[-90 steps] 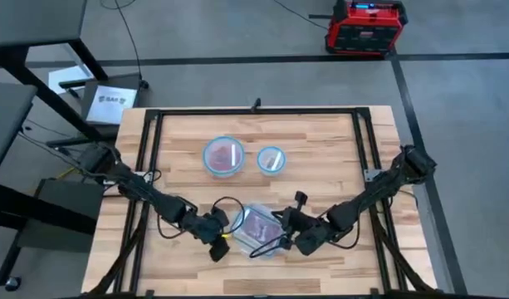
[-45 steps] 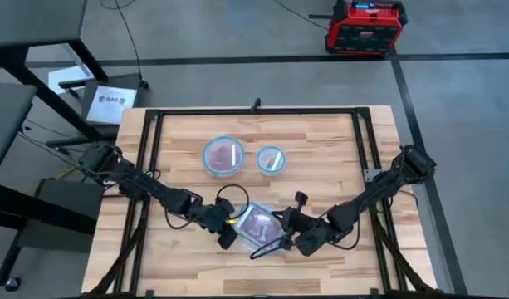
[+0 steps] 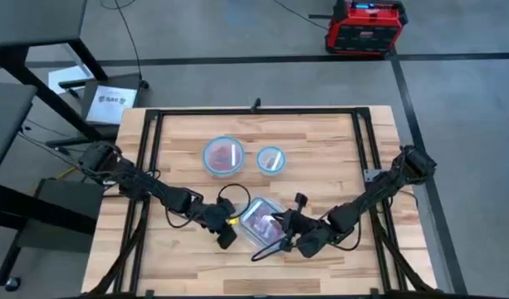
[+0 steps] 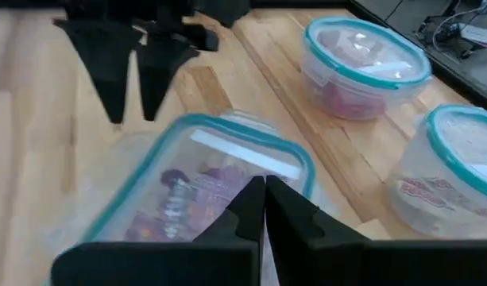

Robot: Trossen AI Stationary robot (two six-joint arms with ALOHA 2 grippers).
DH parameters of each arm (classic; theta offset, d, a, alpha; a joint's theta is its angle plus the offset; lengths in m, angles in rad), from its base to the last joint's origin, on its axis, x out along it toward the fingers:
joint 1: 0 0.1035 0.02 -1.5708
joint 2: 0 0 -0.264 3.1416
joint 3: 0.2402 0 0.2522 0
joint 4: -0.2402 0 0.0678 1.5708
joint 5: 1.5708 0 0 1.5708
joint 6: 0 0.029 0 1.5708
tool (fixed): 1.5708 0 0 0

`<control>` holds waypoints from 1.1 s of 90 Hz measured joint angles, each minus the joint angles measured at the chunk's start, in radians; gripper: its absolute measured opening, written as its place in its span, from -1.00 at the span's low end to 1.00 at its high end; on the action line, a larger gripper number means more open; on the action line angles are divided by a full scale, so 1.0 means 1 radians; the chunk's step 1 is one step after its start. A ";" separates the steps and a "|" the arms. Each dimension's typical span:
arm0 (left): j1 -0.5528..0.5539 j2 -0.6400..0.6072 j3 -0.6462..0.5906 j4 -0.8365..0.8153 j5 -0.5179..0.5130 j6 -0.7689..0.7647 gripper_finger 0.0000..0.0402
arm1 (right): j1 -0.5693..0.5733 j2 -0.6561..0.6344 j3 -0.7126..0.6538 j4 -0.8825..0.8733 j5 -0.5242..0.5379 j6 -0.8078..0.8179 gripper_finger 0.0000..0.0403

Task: Sort candy
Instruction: Close the center transparent bin with the lid

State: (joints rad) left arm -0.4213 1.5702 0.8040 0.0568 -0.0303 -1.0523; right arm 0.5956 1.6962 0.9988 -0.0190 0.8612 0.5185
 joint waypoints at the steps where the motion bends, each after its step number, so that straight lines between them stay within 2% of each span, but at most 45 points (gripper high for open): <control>1: -0.001 -0.003 0.000 -0.001 0.001 0.005 -0.18 | 0.001 0.000 0.001 0.013 -0.001 0.004 -1.00; 15: 0.001 -0.075 0.000 -0.059 -0.001 0.098 -0.18 | 0.001 0.025 0.007 0.237 -0.019 0.078 -1.00; 32: 0.032 -0.163 0.000 -0.159 -0.006 0.218 -0.18 | 0.019 0.137 0.010 0.328 0.035 0.210 -1.00; 46: 0.059 -0.199 0.000 -0.229 -0.008 0.306 -0.18 | -0.008 0.231 0.070 0.435 0.064 0.225 -1.00; 60: 0.083 -0.205 0.000 -0.286 -0.008 0.403 -0.18 | -0.015 0.338 0.139 0.433 0.133 0.119 -1.00; 77: 0.105 -0.205 0.000 -0.334 -0.008 0.525 -0.18 | -0.026 0.419 0.155 0.425 0.151 0.093 -1.00; 99: 0.137 -0.197 0.000 -0.269 -0.008 0.706 -0.18 | -0.050 0.459 0.158 0.375 0.163 0.072 -1.00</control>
State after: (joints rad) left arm -0.2840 1.3731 0.8036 -0.2125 -0.0383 -0.3465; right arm 0.5461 2.1551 1.1568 0.3557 1.0241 0.5903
